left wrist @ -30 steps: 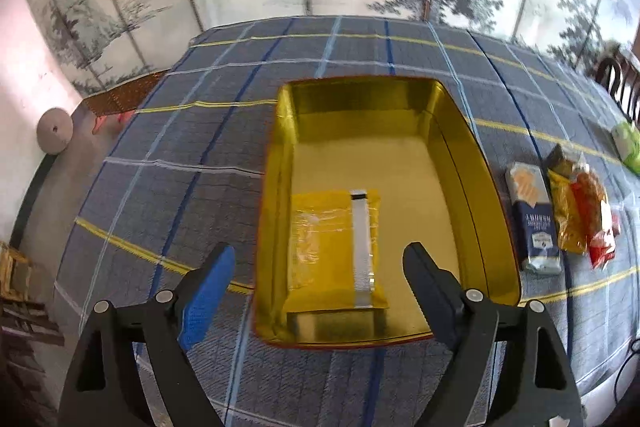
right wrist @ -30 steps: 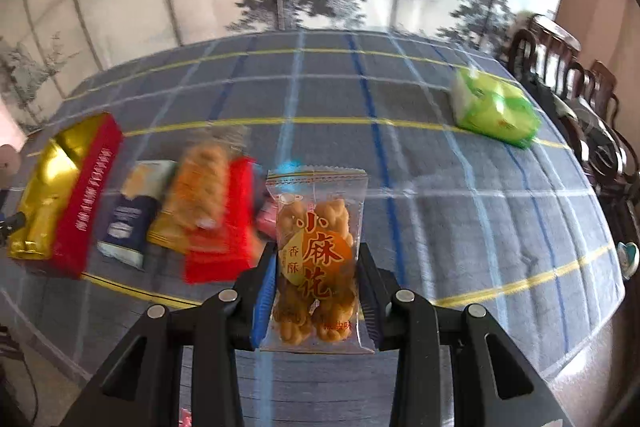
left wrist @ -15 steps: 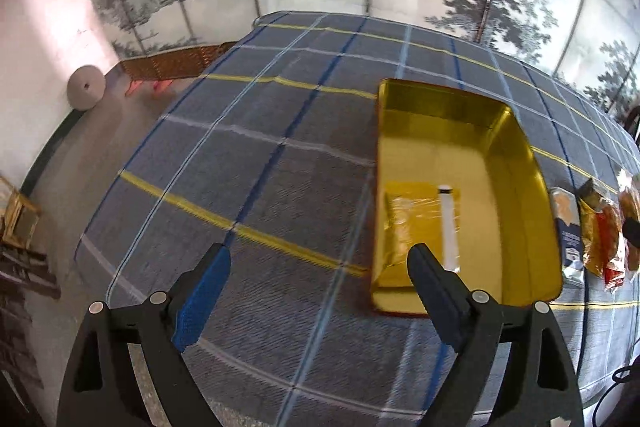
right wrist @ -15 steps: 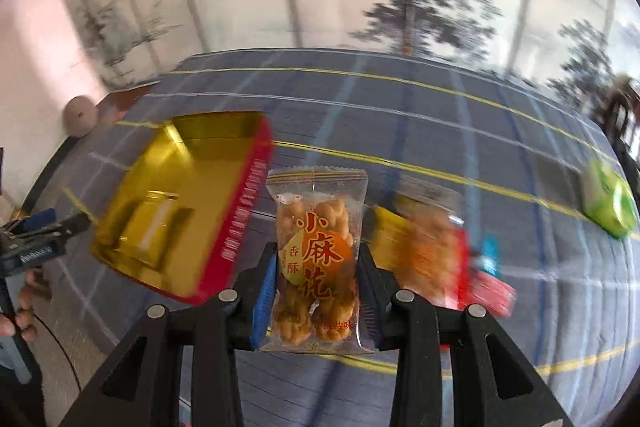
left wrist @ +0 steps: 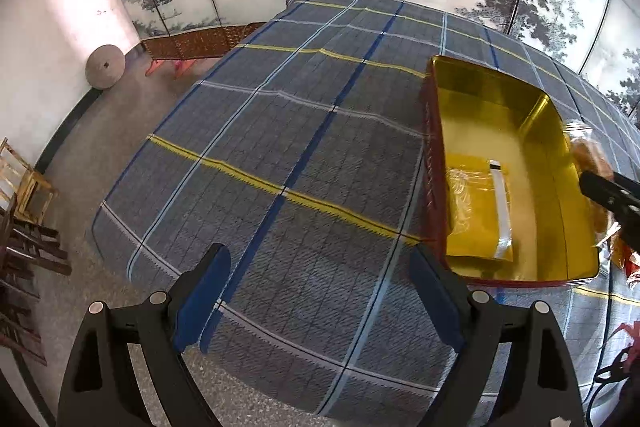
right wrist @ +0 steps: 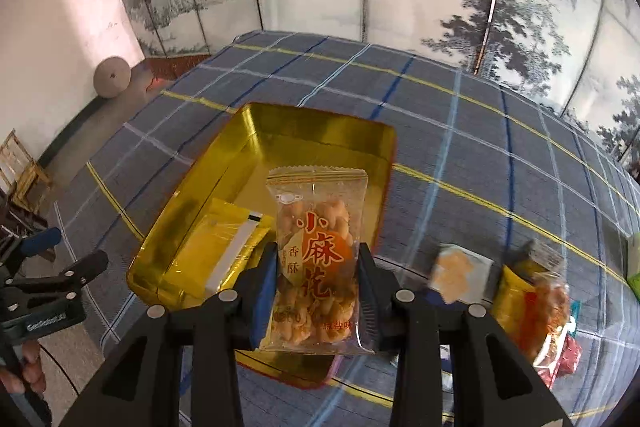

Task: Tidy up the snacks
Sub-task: 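Carry the clear twisted-snack bag into the gold tin and open the right tool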

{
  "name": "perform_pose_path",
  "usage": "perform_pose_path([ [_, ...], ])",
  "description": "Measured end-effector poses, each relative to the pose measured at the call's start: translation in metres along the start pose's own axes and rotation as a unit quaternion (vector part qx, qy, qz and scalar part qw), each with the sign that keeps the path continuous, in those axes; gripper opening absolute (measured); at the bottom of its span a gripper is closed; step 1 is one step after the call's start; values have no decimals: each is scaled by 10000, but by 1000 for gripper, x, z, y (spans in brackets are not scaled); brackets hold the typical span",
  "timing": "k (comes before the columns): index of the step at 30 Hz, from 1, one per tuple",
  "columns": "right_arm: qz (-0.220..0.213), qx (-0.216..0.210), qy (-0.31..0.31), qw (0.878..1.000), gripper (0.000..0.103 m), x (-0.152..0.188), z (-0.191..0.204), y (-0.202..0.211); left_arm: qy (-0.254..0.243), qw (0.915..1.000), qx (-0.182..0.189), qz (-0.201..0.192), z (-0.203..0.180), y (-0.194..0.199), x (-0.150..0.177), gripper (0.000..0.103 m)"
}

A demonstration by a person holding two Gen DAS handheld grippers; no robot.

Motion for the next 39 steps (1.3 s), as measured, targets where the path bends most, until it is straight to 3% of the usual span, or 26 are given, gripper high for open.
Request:
perform_pose_path([
  [24,645,54,119,9978,37,17,18,-48,234,9997,-79,75,22,-4,-4,88],
  [39,720,0,187,9972,38,21,25,-52,240,9996,-53,146,20,-5,0,88],
])
Point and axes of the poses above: each gripper's, at about its wrist camera, not at the fingertips, and y roughly against the way its jaws point, z to its left, x to its underside, the point moved 9 cm from there along -y, roughly the way its jaws point, and after that the axes turned 14 degrees about y, right-handed, at the moved point
